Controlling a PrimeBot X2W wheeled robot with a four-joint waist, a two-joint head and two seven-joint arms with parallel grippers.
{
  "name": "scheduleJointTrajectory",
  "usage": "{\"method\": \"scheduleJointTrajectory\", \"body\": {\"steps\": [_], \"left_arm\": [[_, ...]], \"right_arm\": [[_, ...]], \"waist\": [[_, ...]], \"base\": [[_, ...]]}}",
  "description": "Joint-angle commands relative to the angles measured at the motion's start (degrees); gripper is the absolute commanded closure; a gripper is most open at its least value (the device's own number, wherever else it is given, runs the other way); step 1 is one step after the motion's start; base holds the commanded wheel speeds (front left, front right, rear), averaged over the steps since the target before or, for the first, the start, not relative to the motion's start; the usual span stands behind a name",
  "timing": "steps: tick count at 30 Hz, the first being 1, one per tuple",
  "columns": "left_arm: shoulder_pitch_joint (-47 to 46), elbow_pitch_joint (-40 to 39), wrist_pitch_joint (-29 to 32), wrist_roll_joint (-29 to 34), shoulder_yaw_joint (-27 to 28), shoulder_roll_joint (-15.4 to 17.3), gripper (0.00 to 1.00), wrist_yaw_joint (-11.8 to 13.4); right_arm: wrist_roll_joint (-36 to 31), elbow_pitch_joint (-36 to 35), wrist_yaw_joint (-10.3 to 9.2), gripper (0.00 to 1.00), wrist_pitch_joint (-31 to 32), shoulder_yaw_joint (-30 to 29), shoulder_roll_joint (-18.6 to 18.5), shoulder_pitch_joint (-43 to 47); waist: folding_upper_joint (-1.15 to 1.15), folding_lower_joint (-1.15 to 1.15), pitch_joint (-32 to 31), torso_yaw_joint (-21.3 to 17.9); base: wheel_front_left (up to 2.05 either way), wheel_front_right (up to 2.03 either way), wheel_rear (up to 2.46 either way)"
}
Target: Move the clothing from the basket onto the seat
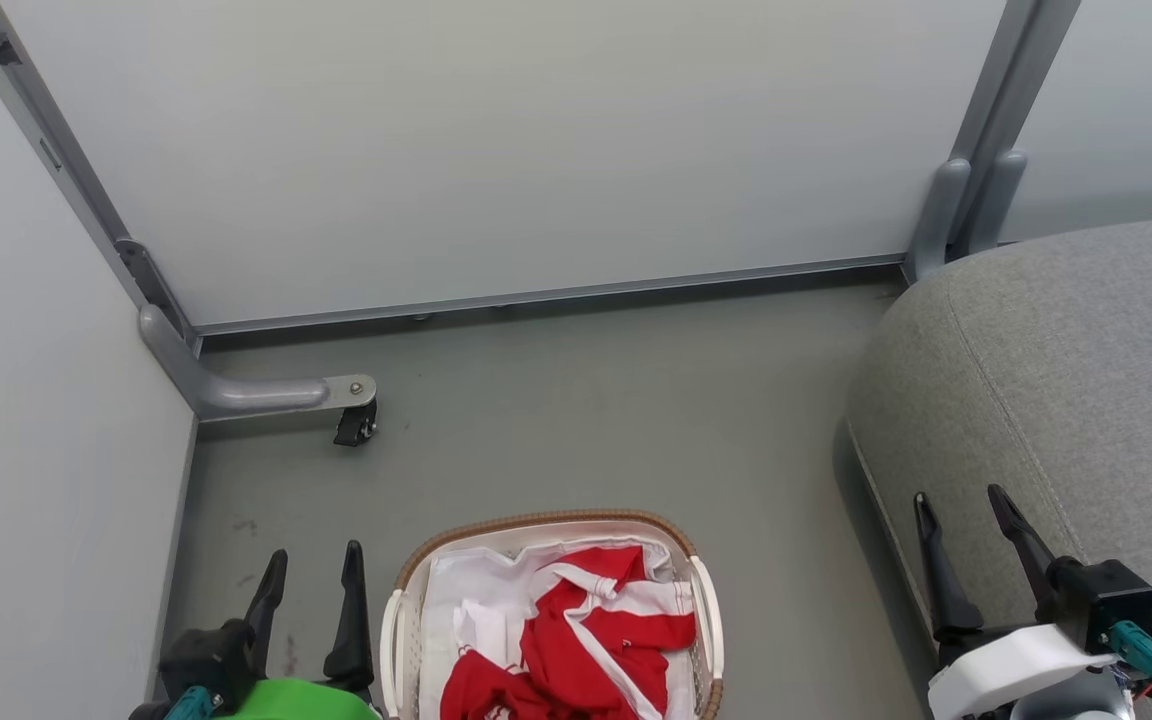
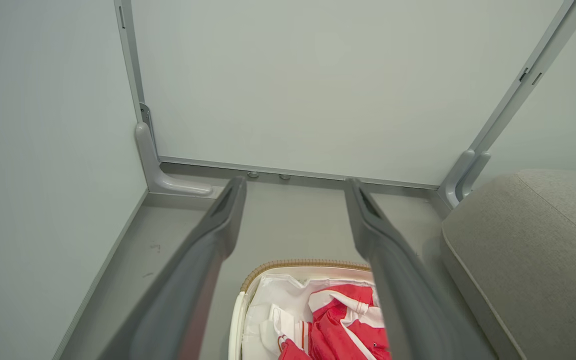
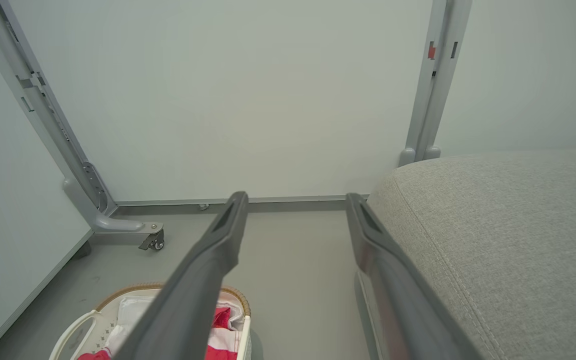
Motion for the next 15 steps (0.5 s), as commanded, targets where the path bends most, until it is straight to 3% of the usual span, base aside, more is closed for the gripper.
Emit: {"method": "scheduleJointTrajectory", "body": {"steps": [1,15], "left_arm": [[0.76,0.15,-0.51,0.93,-0.15,0.42,0.00,-0.17],[0.72,0.97,-1.06,2.70,-0.44,0.42,0.00,-0.31]], "right_arm": [[-1.23,-0.21,0.00,0.00,-0.56,0.02,-0.35,0.65],[-3.55,-0.18,0.00,0.00,-1.12,0.15,-0.37,0.92]], "waist": [[0.00,0.00,0.03,0.02],[0.00,0.00,0.18,0.05]], "base": [[0.00,0.00,0.00],[0.00,0.00,0.00]]}}
